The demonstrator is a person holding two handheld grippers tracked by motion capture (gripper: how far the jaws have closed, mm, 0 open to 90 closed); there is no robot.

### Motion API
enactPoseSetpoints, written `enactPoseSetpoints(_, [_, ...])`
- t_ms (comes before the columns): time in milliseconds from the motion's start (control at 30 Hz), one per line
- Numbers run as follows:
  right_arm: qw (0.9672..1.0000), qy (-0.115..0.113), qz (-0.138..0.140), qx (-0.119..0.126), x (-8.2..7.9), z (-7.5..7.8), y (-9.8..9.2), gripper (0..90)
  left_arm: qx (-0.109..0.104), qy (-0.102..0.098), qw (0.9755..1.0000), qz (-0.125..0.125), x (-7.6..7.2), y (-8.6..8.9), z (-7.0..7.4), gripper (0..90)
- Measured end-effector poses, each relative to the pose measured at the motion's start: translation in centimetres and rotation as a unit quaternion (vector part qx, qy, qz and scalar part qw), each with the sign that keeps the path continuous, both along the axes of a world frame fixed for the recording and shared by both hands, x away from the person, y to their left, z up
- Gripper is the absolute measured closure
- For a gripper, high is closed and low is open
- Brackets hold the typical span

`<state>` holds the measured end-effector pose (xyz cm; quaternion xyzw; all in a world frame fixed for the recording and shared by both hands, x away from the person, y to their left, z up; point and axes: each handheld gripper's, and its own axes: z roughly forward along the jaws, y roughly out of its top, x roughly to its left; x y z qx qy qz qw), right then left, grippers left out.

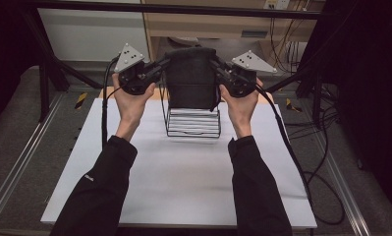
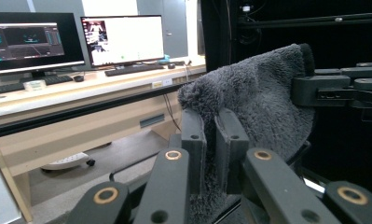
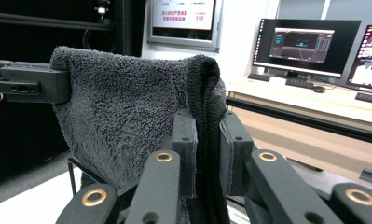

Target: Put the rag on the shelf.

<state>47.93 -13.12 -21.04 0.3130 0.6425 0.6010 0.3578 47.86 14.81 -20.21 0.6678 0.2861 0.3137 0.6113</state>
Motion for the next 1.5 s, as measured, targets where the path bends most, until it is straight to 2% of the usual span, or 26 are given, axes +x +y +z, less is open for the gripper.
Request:
enactPoseSetpoints(133, [1.0,-0.003,-0.003,0.006,0.1,0.6,0.0,79.7,-0.005,-0.004,1.0,-0.002,0.0,0.0,0.6,83.0])
enactPoseSetpoints(267, [1.0,-0.008,0.0,-0.003,-0.4,0.7,-0.1,79.6,-0.003,-0.01,0.9999,-0.007,-0.7,0.0,0.3,83.0])
enactPoseSetpoints(433, [0.9998,-0.014,0.008,-0.011,-1.3,-0.2,-0.2,79.6,0.002,-0.016,0.9998,-0.016,-1.9,0.3,-0.9,83.0])
enactPoseSetpoints(567, [0.9997,-0.016,0.009,-0.014,-1.9,-1.0,-0.3,79.6,0.019,-0.024,0.9994,-0.014,-2.6,0.1,-1.5,83.0])
enactPoseSetpoints(833, [0.9996,-0.018,0.011,-0.019,-2.3,-1.7,-0.5,79.5,0.026,-0.025,0.9992,-0.015,-3.1,0.0,-2.2,83.0])
enactPoseSetpoints(1167, [0.9993,0.0,0.018,-0.032,-2.7,-2.7,-0.6,78.0,0.038,-0.009,0.9991,-0.017,-3.3,-0.2,-3.6,82.4])
enactPoseSetpoints(1300, [0.999,0.022,0.018,-0.035,-3.0,-2.9,-0.7,75.4,0.038,0.015,0.9989,-0.021,-3.4,-0.1,-4.0,81.2])
enactPoseSetpoints(1500, [0.9974,0.043,0.017,-0.055,-3.7,-3.0,-1.1,70.1,0.045,0.056,0.997,-0.028,-3.5,0.1,-4.5,77.7])
